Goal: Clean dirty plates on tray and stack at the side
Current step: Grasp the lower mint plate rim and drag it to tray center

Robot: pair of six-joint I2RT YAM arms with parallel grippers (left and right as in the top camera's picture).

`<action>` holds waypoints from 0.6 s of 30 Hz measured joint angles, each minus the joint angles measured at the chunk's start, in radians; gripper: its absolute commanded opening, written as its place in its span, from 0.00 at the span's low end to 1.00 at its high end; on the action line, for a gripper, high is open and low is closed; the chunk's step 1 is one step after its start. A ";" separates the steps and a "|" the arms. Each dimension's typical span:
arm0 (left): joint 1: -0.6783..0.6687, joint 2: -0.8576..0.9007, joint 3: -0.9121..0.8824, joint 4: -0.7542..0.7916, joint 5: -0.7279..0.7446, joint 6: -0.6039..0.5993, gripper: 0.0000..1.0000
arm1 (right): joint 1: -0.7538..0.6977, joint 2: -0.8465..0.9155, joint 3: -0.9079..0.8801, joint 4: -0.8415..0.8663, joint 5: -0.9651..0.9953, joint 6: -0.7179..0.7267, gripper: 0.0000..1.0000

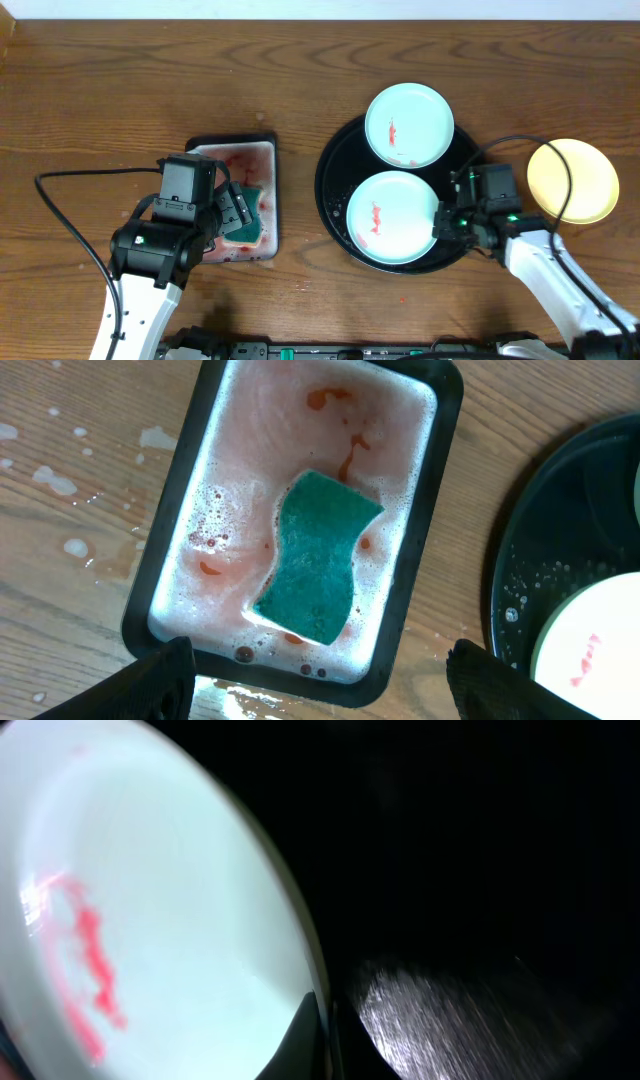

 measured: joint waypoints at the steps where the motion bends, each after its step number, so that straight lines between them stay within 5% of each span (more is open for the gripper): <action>1: 0.000 0.000 0.000 0.000 0.000 0.000 0.81 | 0.010 0.013 0.000 0.022 0.002 -0.005 0.18; 6: 0.000 0.000 0.000 0.000 0.000 0.000 0.81 | 0.009 0.014 0.058 -0.086 0.014 -0.061 0.32; 18: 0.000 0.003 0.000 0.012 0.000 -0.002 0.80 | 0.009 -0.055 0.362 -0.340 0.022 -0.210 0.32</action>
